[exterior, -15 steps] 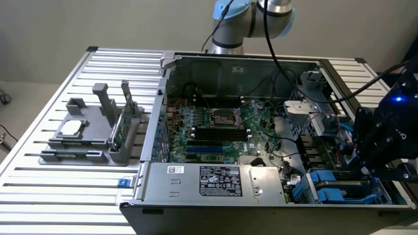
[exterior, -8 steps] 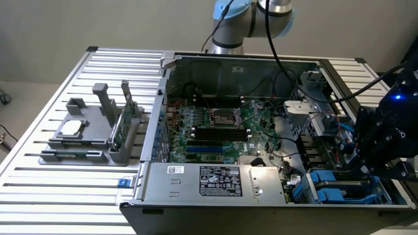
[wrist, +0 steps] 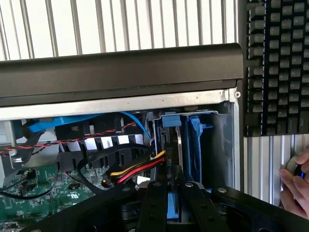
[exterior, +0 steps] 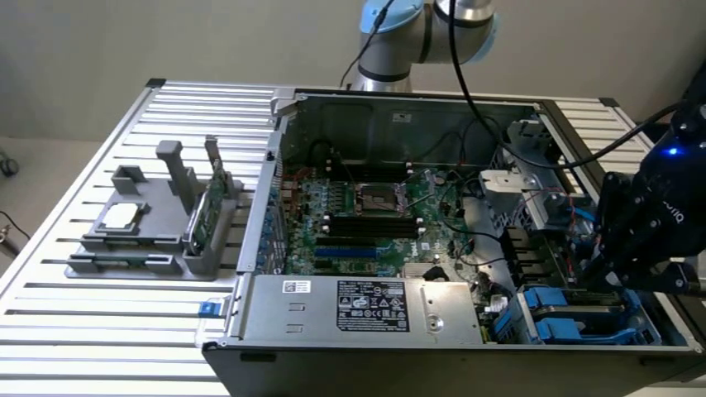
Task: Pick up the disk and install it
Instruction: 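Insert the first disk wire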
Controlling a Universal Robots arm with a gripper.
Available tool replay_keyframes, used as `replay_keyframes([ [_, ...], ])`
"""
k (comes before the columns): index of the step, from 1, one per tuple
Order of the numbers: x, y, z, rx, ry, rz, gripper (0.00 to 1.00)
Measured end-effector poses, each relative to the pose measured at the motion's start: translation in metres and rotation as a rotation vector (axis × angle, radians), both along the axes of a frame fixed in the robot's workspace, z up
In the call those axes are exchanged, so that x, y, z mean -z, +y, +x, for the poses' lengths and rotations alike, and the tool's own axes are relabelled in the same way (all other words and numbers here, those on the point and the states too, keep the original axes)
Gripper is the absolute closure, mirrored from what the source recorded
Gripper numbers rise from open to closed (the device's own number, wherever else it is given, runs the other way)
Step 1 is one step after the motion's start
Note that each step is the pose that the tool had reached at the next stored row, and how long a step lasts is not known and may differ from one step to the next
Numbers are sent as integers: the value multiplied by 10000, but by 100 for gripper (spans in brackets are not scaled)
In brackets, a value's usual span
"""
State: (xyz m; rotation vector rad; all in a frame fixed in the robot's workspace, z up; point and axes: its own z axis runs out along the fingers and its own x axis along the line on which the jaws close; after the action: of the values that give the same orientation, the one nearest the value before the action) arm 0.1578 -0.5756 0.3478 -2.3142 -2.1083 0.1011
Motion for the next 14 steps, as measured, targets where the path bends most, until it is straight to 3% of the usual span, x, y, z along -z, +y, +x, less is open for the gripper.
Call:
replay_keyframes([
  [4,-7,41,19,0,351,-114,84],
  [8,-18,58,82,1,608,-231,84],
  [11,-18,74,159,2,703,-323,84],
  [12,-18,77,174,3,722,-368,84],
  [14,-17,77,177,6,727,-404,84],
])
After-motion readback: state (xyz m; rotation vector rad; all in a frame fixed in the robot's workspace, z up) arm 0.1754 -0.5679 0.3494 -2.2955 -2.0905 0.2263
